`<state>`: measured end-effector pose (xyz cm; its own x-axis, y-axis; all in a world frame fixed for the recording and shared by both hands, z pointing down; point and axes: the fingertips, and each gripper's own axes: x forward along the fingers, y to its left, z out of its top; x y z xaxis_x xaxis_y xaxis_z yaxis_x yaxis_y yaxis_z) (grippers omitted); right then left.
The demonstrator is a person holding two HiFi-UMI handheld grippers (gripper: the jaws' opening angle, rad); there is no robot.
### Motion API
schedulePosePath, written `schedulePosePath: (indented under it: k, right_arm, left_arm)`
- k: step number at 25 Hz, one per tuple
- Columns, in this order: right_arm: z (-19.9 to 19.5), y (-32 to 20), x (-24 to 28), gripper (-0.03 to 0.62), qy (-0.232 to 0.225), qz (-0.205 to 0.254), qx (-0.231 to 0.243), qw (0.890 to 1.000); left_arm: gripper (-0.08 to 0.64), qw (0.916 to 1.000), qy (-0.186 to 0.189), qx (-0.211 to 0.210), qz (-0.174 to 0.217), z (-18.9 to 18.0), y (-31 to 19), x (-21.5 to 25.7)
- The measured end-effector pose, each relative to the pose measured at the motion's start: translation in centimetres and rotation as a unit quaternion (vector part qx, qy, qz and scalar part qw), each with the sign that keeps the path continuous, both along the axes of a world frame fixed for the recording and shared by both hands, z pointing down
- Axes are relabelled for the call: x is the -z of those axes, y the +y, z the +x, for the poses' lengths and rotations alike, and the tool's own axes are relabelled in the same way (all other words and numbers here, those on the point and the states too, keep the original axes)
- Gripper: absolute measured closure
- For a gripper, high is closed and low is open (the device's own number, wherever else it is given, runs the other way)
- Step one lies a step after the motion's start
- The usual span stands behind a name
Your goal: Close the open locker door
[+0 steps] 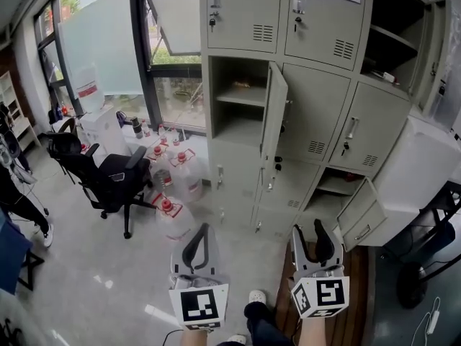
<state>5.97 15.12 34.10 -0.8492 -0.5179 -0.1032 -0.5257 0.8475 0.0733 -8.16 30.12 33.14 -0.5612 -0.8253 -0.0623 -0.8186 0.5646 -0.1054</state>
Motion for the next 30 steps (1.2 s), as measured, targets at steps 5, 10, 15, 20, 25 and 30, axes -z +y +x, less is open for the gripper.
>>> schedulePosePath:
  k: [5, 10, 15, 20, 25, 30]
  right_arm:
    - [-3.6, -5.2, 0.3, 0.396, -0.002, 0.006, 0.027, 1.000]
    - [-8.1, -10.9, 0.9, 0.396, 0.004, 0.005, 0.063, 0.998]
    - [-12.6, -14.2, 1.5, 0.397, 0.004, 0.008, 0.124, 0.992]
    - [-16.1, -16.2, 1.0, 0.397, 0.016, 0.010, 0.178, 0.984]
    - [-18.8, -17.2, 0.2, 0.403, 0.021, 0.005, 0.221, 0.975]
    - [-20.1, -18.1, 0.0, 0.445, 0.008, -0.014, 0.242, 0.970]
  left_arm:
    - [0.558, 0.9997, -0.003, 0.023, 0.000, -2.9, -4.8, 0.1]
    - [0.558, 0.9989, -0.010, 0.046, -0.001, -5.9, -9.8, 1.1]
    - [0.558, 0.9968, -0.007, 0.079, 0.007, -9.0, -13.6, 1.9]
    - [0.558, 0.9946, -0.016, 0.102, -0.004, -11.3, -16.1, 1.5]
    - [0.558, 0.9934, 0.002, 0.114, -0.008, -12.4, -17.7, 0.8]
    - [0.558, 0.9917, 0.008, 0.127, -0.019, -13.4, -17.9, 0.1]
